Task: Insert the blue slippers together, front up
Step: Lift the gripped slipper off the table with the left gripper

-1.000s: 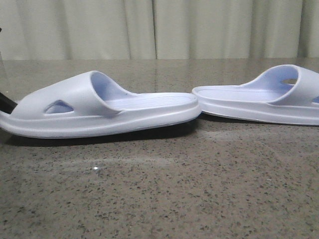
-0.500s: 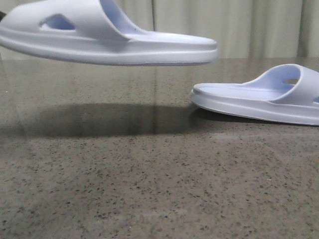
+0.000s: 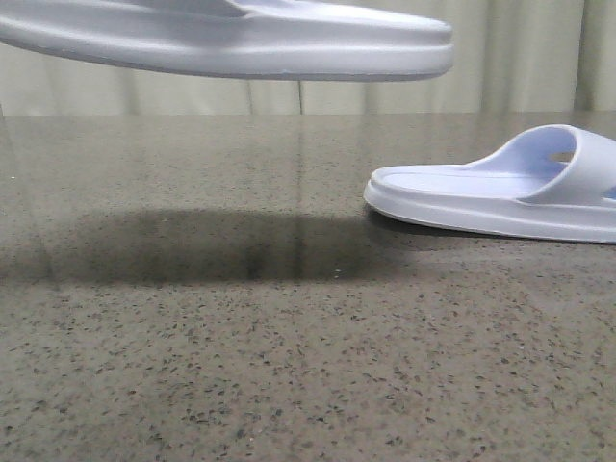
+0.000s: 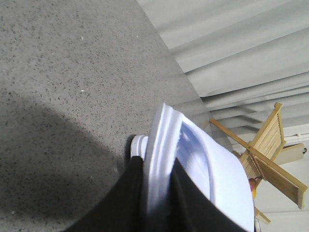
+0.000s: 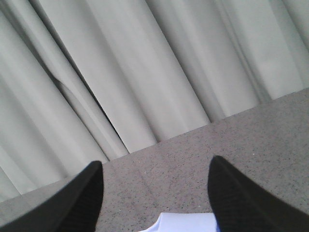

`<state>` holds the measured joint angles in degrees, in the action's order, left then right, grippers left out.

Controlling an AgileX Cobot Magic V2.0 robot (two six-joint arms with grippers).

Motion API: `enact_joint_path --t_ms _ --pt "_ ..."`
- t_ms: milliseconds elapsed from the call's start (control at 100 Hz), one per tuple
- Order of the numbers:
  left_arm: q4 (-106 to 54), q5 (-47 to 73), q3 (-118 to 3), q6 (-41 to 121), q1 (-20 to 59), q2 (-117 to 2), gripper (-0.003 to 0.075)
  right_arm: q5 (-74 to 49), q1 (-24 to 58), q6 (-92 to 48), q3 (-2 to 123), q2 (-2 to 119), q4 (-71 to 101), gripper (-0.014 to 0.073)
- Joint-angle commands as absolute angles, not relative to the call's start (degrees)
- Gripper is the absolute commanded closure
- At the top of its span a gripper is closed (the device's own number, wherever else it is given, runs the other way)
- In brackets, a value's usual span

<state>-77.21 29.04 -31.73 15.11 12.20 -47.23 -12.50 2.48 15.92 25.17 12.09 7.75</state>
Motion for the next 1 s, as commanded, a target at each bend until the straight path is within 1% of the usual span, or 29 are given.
enact_joint_path --t_ms 0,120,210,480,710,990 --pt "-78.4 30.2 -33.8 13.9 9.9 -46.7 0.0704 -8.7 2.0 16.3 27.1 14.1 7.9 0.0190" --pt "-77.4 31.9 -33.8 13.9 6.6 -46.7 0.0704 -9.0 2.0 18.7 27.1 17.4 7.9 0.0190" --pt "-76.6 32.3 -33.8 13.9 4.7 -46.7 0.0704 -9.6 2.0 23.7 27.1 21.6 7.9 0.0191" --pt "-74.9 31.9 -33.8 13.9 4.1 -46.8 0.0704 -3.8 2.0 33.2 27.1 36.2 8.8 0.0191" --pt "-75.0 31.3 -33.8 13.9 4.1 -46.8 0.0704 -1.3 2.0 33.3 27.1 45.7 16.8 0.0191" --pt "-75.0 31.3 -33.8 13.9 4.1 -46.8 0.0704 2.7 2.0 33.3 27.1 51.4 18.8 0.0191"
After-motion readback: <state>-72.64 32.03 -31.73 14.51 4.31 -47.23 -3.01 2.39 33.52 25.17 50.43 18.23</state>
